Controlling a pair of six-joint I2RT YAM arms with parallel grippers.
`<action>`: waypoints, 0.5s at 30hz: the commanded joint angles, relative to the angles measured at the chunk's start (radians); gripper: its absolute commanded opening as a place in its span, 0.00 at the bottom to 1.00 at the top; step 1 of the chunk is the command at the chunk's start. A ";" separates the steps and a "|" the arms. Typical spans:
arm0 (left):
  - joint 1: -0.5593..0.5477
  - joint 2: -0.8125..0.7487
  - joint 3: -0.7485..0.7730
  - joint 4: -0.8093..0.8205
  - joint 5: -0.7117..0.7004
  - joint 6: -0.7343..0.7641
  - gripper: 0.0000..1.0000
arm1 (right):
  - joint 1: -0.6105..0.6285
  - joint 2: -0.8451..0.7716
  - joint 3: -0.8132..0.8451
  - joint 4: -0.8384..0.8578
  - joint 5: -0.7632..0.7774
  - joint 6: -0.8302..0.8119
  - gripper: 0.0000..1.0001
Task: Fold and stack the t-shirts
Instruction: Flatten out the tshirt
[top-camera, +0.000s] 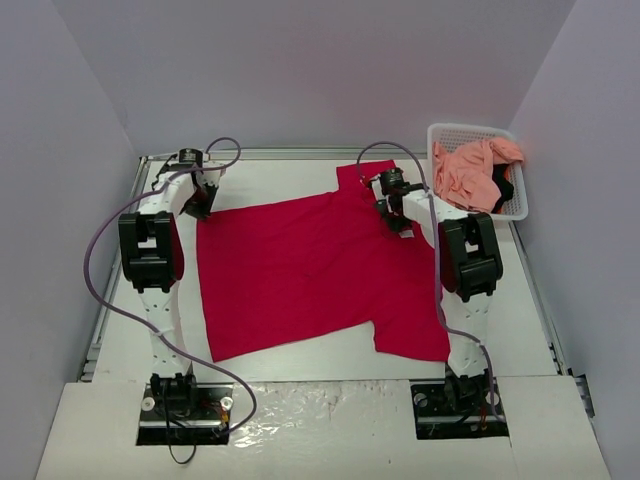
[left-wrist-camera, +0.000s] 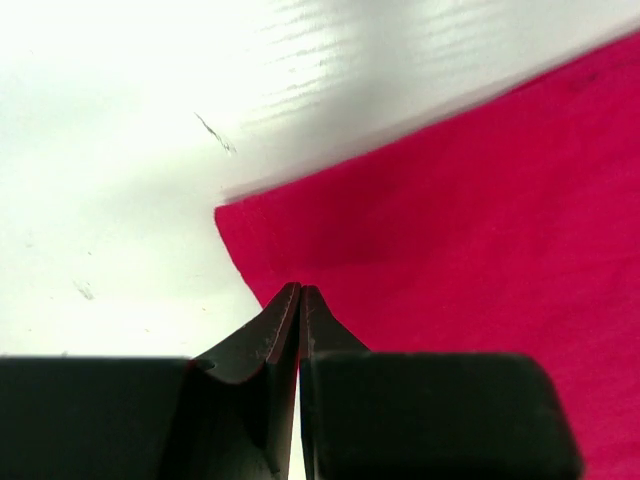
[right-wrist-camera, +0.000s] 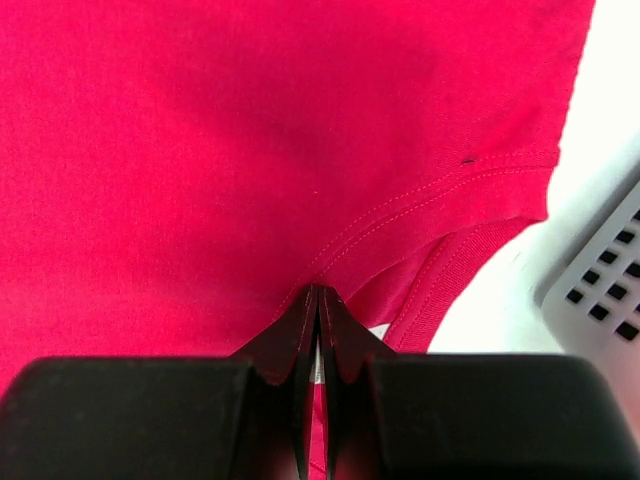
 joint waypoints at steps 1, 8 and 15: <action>0.003 0.004 0.068 -0.068 0.017 -0.018 0.02 | 0.005 -0.006 -0.061 -0.174 -0.081 0.033 0.00; -0.011 -0.013 0.019 -0.032 0.018 -0.011 0.02 | 0.040 -0.042 -0.023 -0.254 -0.164 0.002 0.00; -0.011 -0.075 -0.035 -0.015 -0.022 0.014 0.02 | 0.052 -0.108 0.014 -0.323 -0.193 -0.025 0.00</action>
